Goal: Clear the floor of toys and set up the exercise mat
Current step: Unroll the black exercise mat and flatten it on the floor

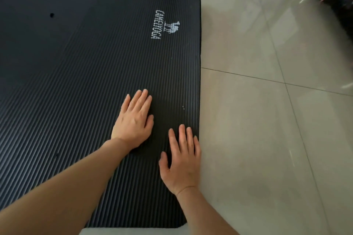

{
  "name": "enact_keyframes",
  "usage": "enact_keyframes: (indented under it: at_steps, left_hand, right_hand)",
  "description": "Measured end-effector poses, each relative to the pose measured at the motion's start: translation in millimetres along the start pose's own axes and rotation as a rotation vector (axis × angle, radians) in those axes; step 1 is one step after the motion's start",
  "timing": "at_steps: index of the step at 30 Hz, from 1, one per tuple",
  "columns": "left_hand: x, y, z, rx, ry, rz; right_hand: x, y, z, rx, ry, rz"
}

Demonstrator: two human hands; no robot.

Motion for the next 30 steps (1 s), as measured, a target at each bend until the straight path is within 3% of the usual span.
enact_keyframes:
  at_steps: [4, 7, 11, 17, 22, 30]
  left_hand:
    - [-3, -5, 63, 0.105, 0.026, 0.179]
    - [-1, -21, 97, 0.158, -0.012, 0.291]
    - [19, -67, 119, 0.133, -0.044, 0.199]
    - [26, -131, 129, 0.068, -0.11, 0.176]
    - [1, -202, 129, -0.006, -0.151, 0.175]
    - [-78, -328, 142, 0.004, -0.23, 0.198]
  right_hand:
    - [-3, -3, 0, 0.097, -0.072, 0.029]
    - [-13, -10, -1, 0.154, -0.095, -0.122]
    - [-9, -35, 14, 0.063, 0.022, -0.373]
    - [9, -80, 15, 0.037, -0.058, -0.391]
    - [19, -157, 6, 0.042, -0.091, -0.38]
    - [27, -306, 33, 0.094, -0.122, -0.346]
Point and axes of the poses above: each hand's wrist, its own z-axis away from the middle knuckle, its own y-axis out of the palm, x = y × z, the point moved 1 cm from there along -z, towards the middle knuckle, and after that the axes turned 14 degrees about z, right-handed, at the moved point
